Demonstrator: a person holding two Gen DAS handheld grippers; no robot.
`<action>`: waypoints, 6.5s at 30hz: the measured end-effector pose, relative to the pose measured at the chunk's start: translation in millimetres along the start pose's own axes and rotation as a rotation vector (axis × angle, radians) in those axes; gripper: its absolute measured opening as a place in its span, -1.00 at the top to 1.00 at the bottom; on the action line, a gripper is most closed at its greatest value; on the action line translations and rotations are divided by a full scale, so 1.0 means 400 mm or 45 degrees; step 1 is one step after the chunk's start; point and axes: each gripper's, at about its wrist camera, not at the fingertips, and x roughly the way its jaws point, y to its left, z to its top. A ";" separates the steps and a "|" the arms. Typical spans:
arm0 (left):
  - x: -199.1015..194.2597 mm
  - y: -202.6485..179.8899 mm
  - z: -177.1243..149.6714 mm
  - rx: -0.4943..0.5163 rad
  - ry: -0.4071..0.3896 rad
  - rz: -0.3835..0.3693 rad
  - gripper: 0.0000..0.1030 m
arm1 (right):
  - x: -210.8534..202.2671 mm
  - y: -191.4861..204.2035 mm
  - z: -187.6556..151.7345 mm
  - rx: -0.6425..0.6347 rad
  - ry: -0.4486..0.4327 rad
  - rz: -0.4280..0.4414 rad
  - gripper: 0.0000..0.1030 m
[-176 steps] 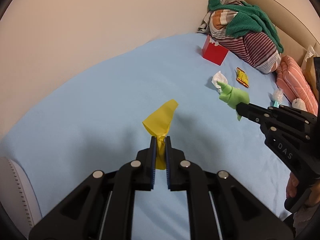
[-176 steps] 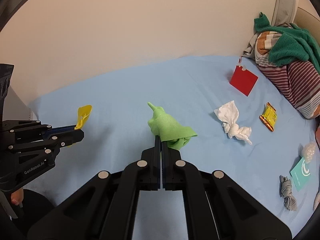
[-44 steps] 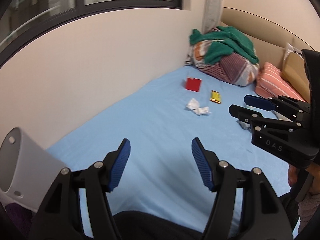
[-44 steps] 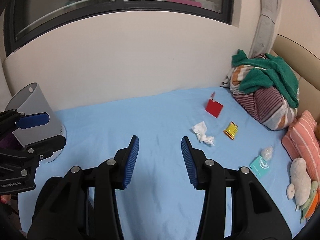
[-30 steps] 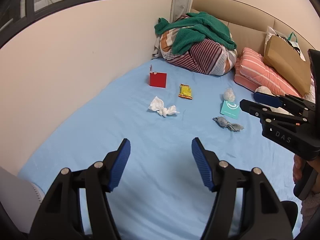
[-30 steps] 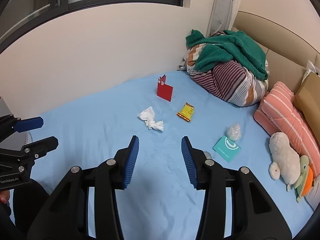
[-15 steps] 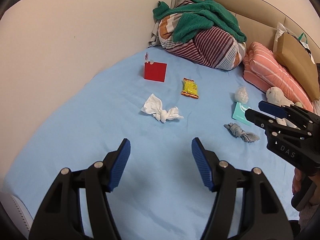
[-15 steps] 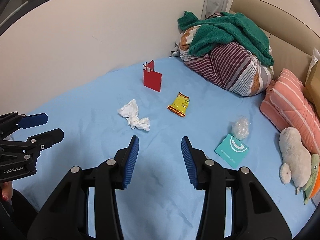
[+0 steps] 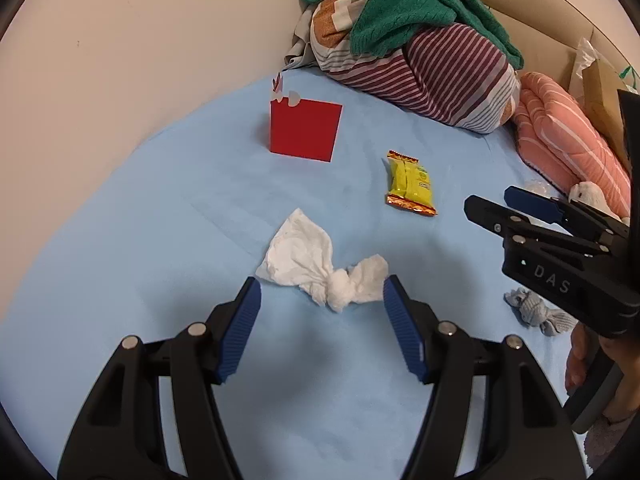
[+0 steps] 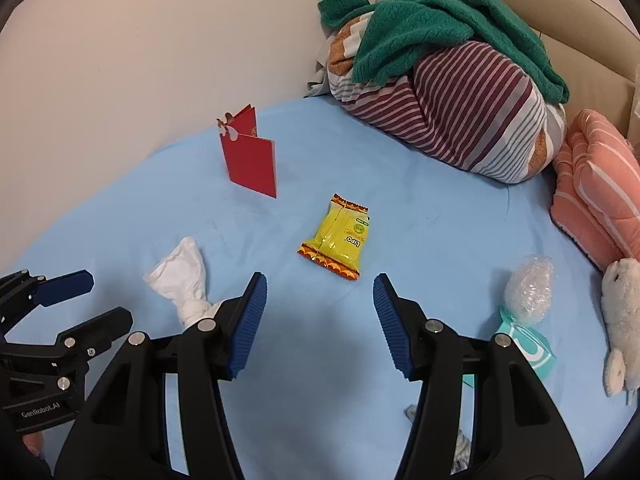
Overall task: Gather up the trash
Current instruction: 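Grasp the white tissue with the left tool while the right tool grasps the red card, then carry the white tissue and red card over the grey bin with both tools, then open both tools to drop the tissue and red card into the bin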
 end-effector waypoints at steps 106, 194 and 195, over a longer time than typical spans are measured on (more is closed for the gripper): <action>-0.969 0.295 -0.496 -0.216 -0.232 0.381 0.92 | -0.822 0.560 -0.305 -0.597 -0.262 0.532 0.99; -1.545 0.845 -0.738 -0.723 -0.344 0.970 0.92 | -1.056 1.509 -0.166 -1.076 -0.321 1.228 0.74; -1.537 0.843 -0.738 -0.733 -0.330 0.959 0.92 | -1.054 1.510 -0.165 -1.076 -0.317 1.225 0.74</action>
